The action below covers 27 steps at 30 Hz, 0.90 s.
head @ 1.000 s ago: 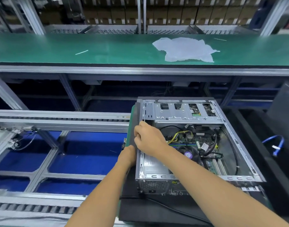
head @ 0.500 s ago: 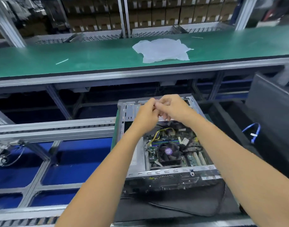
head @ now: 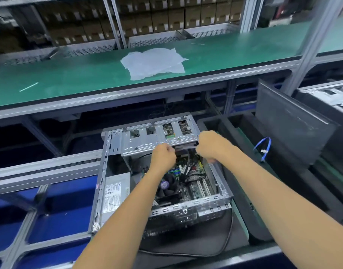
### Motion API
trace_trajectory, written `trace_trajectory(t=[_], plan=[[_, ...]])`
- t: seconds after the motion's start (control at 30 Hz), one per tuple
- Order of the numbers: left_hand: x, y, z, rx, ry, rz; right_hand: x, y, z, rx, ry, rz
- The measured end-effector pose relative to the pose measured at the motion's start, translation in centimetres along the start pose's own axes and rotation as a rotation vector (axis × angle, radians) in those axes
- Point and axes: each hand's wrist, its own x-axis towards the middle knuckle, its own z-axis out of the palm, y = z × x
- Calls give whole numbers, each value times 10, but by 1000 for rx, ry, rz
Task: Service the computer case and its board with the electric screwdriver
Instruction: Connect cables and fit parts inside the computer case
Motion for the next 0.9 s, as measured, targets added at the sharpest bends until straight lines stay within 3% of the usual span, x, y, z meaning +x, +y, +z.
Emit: trace_trajectory(t=[0.1,0.17,0.23,0.37,0.5,0.6,0.8,0.9], plan=[[0,-1,11,-276,-151,-178,4,8,-11,60,129,46],[-3,1,19,-310,-373,-185,6,6,-13,73,106,39],[-4,2,29,-306,-456,-169,8,1,-9,69,53,29],[-1,2,48,-450,-506,-179,7,-6,8,66,2,-29],[4,3,49,-341,-421,-190,4,-4,15,47,44,-27],[0,-2,42,-363,-461,-177,-1,-5,14,6,9,-2],[-8,-14,25,-519,-485,-149,-14,-16,16,-193,-323,65],[-11,-12,21,-585,-484,-210,-12,-19,24,-125,-455,136]])
